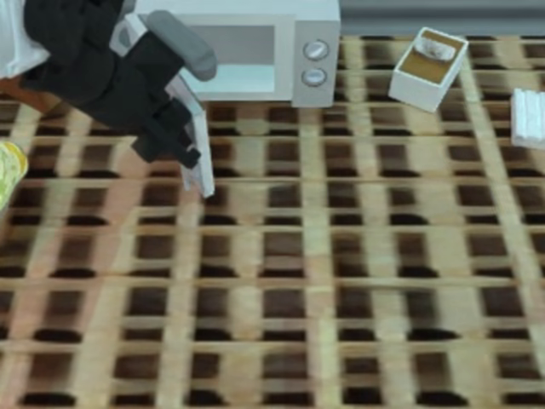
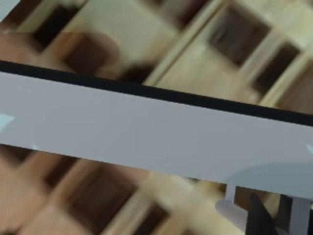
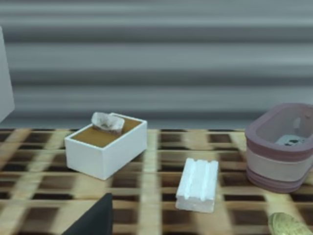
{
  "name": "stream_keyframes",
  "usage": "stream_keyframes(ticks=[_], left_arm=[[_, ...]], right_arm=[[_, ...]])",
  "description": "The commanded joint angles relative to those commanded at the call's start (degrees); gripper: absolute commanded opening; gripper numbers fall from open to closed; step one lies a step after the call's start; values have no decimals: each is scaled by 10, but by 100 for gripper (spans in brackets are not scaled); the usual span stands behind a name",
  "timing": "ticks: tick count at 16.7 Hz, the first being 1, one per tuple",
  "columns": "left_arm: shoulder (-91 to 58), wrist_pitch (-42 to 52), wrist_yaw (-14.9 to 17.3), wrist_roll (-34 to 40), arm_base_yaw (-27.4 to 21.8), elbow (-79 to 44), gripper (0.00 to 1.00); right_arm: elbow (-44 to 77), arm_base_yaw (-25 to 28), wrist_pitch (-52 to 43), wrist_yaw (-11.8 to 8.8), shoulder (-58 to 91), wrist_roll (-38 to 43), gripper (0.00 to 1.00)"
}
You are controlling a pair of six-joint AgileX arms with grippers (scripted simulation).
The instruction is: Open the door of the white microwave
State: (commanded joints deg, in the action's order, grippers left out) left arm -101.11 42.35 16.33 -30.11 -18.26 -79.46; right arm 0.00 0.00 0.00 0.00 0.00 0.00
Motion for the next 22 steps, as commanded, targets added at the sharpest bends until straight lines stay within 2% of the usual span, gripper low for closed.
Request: stream_keyframes(ticks=[8,16,22], left_arm=[[-2,1,3,-1,-1,1,0],[3,39,48,-112,43,-2,0],[3,43,51,-120,47,-1,0]], right_arm=[[0,0,0,0,0,0,100],[0,0,0,0,0,0,100],[0,0,0,0,0,0,100]])
